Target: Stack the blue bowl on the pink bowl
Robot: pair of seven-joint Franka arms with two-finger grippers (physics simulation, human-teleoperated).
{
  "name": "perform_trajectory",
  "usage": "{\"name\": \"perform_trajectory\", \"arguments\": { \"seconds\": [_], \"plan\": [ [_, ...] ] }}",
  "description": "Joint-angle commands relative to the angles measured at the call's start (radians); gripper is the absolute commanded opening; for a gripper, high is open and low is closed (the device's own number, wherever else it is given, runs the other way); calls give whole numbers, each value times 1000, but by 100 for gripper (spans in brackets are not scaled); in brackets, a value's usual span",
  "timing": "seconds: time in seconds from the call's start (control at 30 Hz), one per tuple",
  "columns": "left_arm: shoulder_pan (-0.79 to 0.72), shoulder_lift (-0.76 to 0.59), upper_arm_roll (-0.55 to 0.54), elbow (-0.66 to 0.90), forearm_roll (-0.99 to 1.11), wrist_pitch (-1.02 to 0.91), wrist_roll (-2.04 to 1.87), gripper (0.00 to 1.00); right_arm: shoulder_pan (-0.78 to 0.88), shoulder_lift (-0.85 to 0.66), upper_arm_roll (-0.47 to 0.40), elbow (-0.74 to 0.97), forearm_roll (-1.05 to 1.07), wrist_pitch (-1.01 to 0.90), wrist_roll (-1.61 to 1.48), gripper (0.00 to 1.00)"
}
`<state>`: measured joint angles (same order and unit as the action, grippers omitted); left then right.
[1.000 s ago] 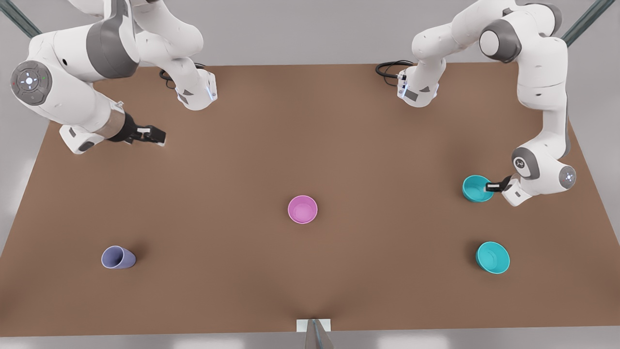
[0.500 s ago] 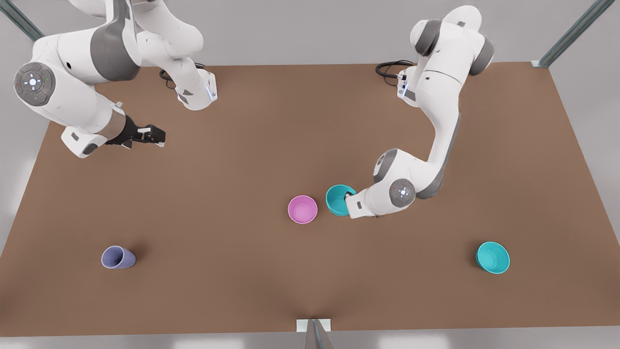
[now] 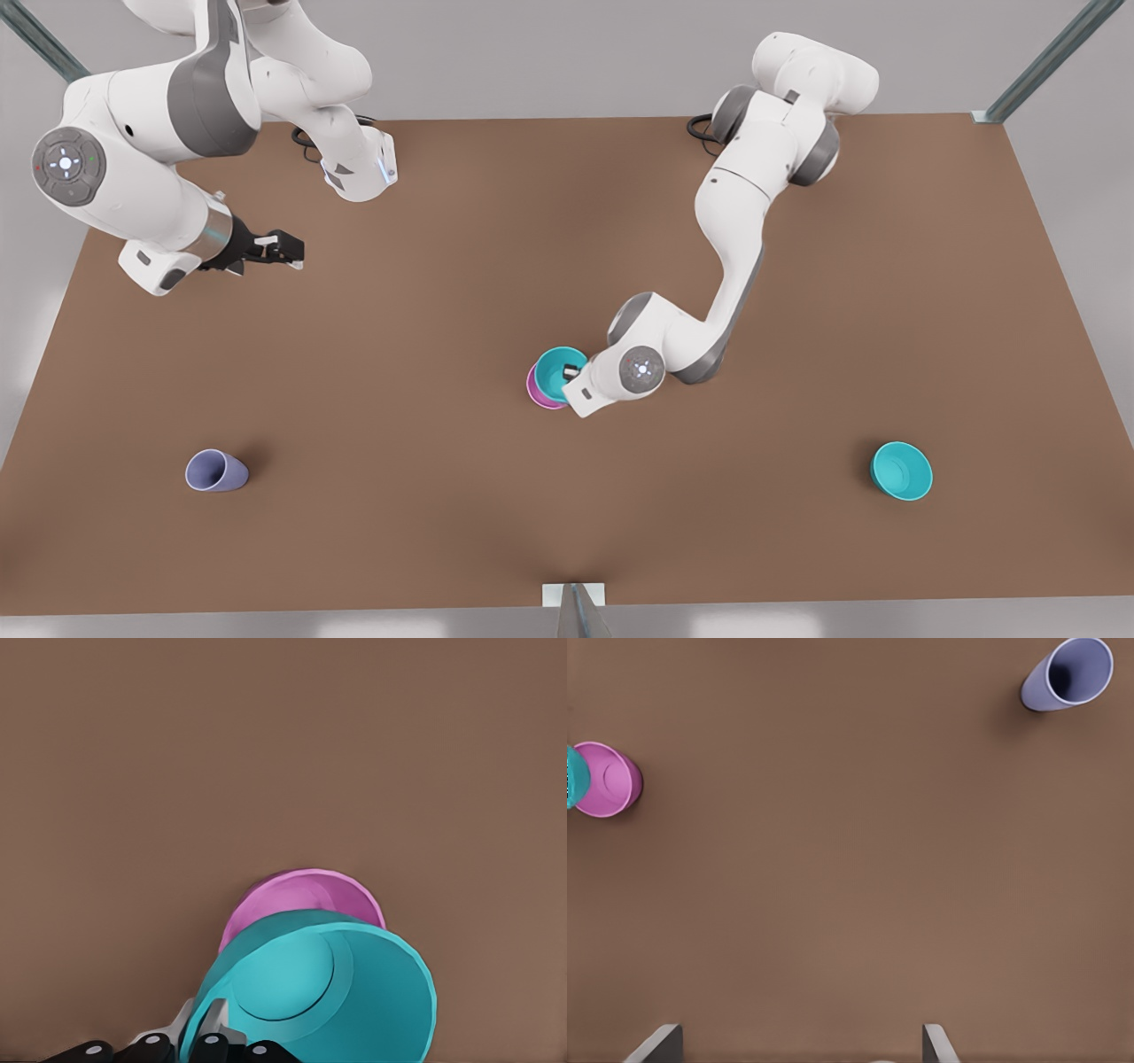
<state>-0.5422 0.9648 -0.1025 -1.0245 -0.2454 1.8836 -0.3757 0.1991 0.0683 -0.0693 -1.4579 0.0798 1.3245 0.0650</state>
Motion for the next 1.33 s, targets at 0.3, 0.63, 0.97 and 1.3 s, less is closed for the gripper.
{"name": "perform_trajectory", "arguments": {
  "seconds": [0.3, 0.63, 0.97, 1.3],
  "plan": [
    [-16, 48, 0, 50, -15, -3, -347, 21, 2, -1, -1, -10, 3, 2, -37, 100],
    [-22, 54, -2, 44, -35, -14, -348, 22, 2, 5, -1, -10, 5, 4, -37, 100],
    [284, -475, 14, 49, 307, -714, -102, 100, 2, 5, -1, -10, 5, 5, -42, 100],
    [380, -755, 50, -328, 304, -465, 328, 100, 2, 7, -1, -12, 5, 5, -43, 100]
  ]
}}
